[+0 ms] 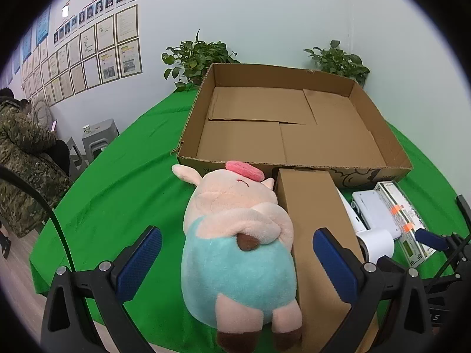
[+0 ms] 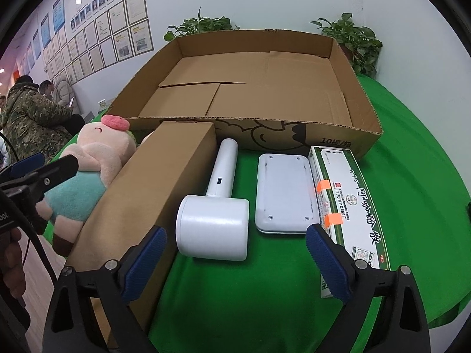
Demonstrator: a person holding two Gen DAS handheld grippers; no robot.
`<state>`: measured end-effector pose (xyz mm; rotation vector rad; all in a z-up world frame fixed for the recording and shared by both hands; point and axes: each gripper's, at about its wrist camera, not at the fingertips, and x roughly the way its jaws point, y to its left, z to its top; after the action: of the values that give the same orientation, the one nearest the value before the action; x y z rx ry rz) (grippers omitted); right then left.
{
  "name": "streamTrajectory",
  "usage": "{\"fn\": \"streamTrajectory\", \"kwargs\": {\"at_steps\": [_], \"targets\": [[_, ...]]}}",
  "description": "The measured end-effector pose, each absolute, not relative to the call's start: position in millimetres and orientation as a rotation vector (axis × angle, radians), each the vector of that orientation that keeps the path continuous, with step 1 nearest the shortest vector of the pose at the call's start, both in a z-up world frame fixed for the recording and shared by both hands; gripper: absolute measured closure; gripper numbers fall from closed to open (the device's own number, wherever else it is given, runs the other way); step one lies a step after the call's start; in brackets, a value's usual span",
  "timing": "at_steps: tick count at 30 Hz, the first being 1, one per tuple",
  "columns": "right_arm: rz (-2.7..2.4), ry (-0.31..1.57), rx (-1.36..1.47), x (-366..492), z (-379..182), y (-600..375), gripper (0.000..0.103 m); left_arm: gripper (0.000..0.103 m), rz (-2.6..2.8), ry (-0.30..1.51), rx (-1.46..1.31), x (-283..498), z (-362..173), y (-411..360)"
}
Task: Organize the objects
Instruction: 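Grasp the plush pig with the left gripper and lift it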
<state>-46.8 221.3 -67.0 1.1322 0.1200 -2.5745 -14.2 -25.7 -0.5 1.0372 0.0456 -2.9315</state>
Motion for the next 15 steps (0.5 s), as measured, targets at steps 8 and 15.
{"fn": "streamTrajectory", "kwargs": {"at_steps": [8, 15], "targets": [[-2.566, 0.107, 1.124, -50.2, -69.6, 222.2, 0.054, 0.052, -2.959, 0.124, 1.079, -21.3, -4.5, -28.6], [-2.562, 0.093, 1.123, -53.1, -65.5, 226.6, 0.09, 0.059, -2.985, 0.116, 0.996, -22.4, 1.4, -30.0]]}}
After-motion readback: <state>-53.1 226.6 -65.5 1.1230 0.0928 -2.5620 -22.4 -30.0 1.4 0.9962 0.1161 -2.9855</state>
